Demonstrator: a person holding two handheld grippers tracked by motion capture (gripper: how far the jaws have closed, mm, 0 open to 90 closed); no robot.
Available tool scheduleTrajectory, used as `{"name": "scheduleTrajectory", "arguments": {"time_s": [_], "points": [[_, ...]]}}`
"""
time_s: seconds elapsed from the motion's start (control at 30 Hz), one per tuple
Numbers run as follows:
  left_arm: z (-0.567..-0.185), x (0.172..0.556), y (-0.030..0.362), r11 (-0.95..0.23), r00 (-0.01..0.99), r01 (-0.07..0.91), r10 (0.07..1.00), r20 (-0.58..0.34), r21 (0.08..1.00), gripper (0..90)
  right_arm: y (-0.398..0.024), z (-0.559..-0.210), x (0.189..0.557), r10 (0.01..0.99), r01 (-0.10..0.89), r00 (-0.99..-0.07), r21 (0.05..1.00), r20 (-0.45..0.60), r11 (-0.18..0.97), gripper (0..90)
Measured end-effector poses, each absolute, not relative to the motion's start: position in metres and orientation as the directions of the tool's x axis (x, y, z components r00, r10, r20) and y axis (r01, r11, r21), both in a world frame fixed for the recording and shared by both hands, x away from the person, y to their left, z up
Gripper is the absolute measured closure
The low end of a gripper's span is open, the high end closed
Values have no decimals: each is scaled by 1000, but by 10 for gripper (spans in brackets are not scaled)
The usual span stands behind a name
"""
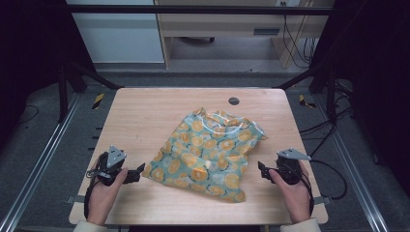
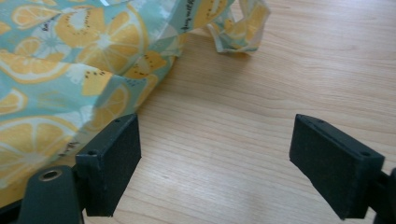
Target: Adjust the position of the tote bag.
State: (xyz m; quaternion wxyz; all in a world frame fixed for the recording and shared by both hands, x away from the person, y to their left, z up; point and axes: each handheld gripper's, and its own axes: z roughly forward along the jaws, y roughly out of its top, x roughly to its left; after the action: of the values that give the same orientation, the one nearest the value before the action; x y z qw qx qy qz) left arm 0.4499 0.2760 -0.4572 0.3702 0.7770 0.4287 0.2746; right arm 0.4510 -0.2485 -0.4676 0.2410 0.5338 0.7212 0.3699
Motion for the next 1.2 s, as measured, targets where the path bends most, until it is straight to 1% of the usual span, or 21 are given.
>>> {"name": "scheduleTrajectory", "arguments": {"time_s": [0.1, 0.13, 0.23, 0.37, 0.43, 0.57, 0.8, 0.87, 0.97, 1.03, 1.07, 1.1, 1.13, 1.2], "points": [[-457, 450, 275, -358, 489, 471, 866, 99, 806, 64, -246, -467, 452, 943, 598, -328, 784, 53, 164, 162], [-455, 451, 272, -358, 506, 469, 858, 86, 808, 59, -241, -464, 453, 935, 603, -352, 775, 44, 190, 160], [-451, 453, 268, -354, 505, 459, 859, 88, 815, 59, -237, -458, 454, 930, 605, -364, 774, 62, 186, 171], [-439, 460, 257, -357, 528, 444, 845, 81, 822, 59, -235, -453, 458, 924, 613, -372, 771, 85, 176, 178], [-432, 465, 250, -360, 541, 432, 837, 82, 827, 59, -234, -448, 463, 924, 619, -373, 764, 85, 180, 180], [-415, 477, 234, -390, 552, 405, 826, 119, 827, 59, -232, -440, 474, 922, 624, -374, 763, 104, 167, 194], [-402, 501, 213, -396, 563, 412, 819, 112, 821, 62, -226, -433, 495, 910, 639, -388, 754, 145, 153, 193], [-400, 505, 209, -393, 566, 412, 817, 107, 822, 63, -226, -430, 503, 900, 640, -393, 759, 189, 120, 182], [-398, 509, 203, -385, 570, 408, 816, 99, 828, 63, -225, -430, 512, 899, 650, -387, 752, 205, 108, 169], [-397, 511, 198, -391, 573, 405, 813, 103, 826, 63, -225, -430, 520, 904, 660, -370, 745, 212, 96, 164], [-395, 513, 195, -399, 576, 405, 810, 109, 822, 63, -227, -430, 532, 911, 673, -349, 735, 220, 81, 150], [-395, 513, 195, -399, 576, 405, 810, 109, 822, 63, -227, -430, 532, 911, 673, -349, 735, 220, 81, 150], [-395, 515, 193, -403, 580, 403, 807, 110, 822, 63, -228, -430, 542, 910, 688, -336, 723, 241, 62, 135], [-393, 517, 191, -398, 578, 402, 809, 108, 824, 63, -228, -430, 546, 916, 696, -323, 715, 239, 59, 133]]}}
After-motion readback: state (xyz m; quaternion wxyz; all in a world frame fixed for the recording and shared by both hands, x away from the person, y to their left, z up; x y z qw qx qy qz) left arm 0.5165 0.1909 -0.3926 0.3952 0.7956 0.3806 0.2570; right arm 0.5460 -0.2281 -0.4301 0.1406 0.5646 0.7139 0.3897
